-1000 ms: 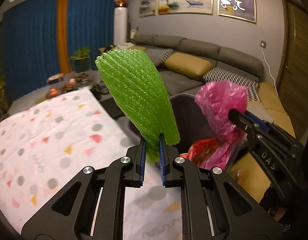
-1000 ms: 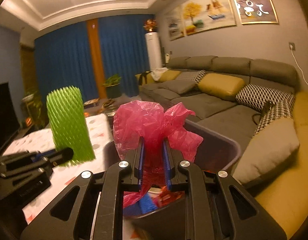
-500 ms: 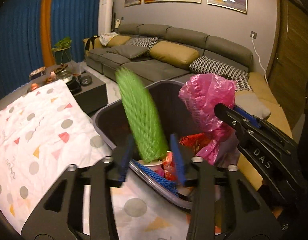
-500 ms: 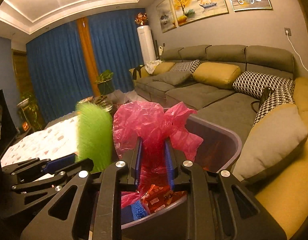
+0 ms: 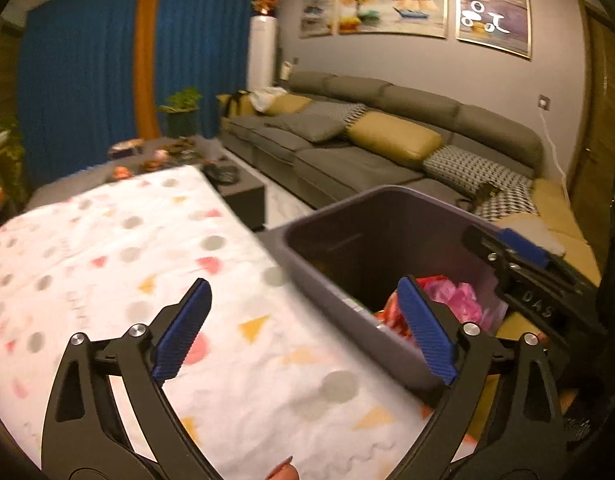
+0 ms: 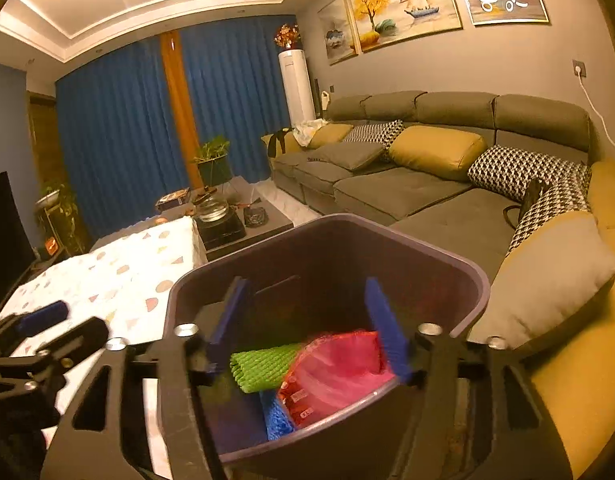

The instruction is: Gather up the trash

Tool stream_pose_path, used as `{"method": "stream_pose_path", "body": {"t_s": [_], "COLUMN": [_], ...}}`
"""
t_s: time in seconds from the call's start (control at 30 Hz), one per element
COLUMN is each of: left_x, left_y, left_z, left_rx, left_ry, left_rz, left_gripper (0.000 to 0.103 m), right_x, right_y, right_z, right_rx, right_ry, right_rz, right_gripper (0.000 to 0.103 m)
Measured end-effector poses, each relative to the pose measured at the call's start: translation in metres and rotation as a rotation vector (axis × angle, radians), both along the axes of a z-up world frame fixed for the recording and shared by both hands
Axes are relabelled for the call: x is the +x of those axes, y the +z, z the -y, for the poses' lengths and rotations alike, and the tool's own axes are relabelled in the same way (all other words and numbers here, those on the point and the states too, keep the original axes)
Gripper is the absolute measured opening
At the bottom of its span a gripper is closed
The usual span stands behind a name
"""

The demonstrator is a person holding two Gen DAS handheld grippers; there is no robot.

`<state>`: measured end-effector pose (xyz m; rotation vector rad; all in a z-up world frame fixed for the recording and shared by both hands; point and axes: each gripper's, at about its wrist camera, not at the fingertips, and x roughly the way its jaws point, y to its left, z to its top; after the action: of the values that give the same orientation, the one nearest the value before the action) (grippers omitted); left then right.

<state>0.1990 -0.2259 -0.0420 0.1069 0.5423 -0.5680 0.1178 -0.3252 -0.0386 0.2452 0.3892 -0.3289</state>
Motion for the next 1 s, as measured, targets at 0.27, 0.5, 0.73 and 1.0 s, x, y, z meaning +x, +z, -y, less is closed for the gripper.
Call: {"method": "stream_pose_path", "body": {"t_s": [0.27,0.5,0.73,1.0], "left_x": [-0.041,-0.078,-0.112,-0.145], "left_y": [0.011,0.021,0.029,0.036], "left_z": [-0.058,-0.113,-0.154,-0.184], "left_rx": [0.041,0.039,0.022,0.015], "left_ry": [0.153,0.273,0.317,0.318], "left_rz": [0.065,0.085,0.089,0.105], "left_gripper": [0.097,0.097,0.097,0.097], "right_x": [-0.023,-0.053,-0.086,-0.134], "right_y": [0.013,0.025,0.030,0.048], "right_z": [-0.045,-0.089,-0.140,-0.178], "right_rx": [-0.116,-0.130,-0.157,-0.184], "right_ry": [-0.007,0.025,0.048,0.036], "right_rz": [-0.012,-0.005,-0.009,0.036], "right_gripper": [0.097,0.097,0.097,0.097]}}
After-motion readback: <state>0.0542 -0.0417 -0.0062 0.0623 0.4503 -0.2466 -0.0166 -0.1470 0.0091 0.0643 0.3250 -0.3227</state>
